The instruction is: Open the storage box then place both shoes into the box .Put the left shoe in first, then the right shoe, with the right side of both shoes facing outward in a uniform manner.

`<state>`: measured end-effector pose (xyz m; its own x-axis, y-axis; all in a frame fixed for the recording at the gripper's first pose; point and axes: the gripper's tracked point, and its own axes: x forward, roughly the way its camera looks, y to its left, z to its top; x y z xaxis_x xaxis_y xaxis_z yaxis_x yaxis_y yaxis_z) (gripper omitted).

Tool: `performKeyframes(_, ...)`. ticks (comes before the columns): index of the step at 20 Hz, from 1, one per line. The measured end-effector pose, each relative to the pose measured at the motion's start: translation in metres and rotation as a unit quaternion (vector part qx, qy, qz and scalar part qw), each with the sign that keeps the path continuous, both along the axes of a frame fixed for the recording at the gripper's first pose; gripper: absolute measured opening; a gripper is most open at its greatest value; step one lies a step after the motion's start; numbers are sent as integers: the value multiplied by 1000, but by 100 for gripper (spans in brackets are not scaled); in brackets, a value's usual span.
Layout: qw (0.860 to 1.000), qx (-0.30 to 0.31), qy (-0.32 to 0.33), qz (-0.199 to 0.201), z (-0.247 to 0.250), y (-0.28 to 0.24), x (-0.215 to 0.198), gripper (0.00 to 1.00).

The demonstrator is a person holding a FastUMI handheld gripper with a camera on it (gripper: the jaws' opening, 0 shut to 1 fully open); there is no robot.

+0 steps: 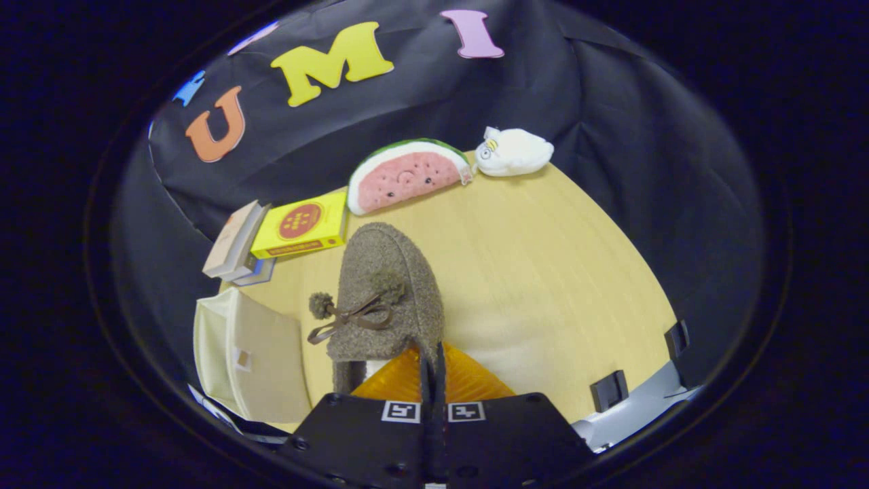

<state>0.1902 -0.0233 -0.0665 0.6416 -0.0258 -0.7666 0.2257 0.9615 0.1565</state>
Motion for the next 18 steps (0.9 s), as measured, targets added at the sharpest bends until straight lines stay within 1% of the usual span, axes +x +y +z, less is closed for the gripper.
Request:
performKeyframes(4,999,6,-23,42,35,80,-6,0)
performKeyframes(8,996,29,-28,77,46,171,-5,0)
performKeyframes(11,994,33,-26,102,38,232,-1,0)
performKeyframes(13,993,31,-24,109,25,263,3,0)
performKeyframes(16,994,25,-14,106,-4,293,11,0)
performKeyframes(18,995,14,-9,94,-26,298,16,0)
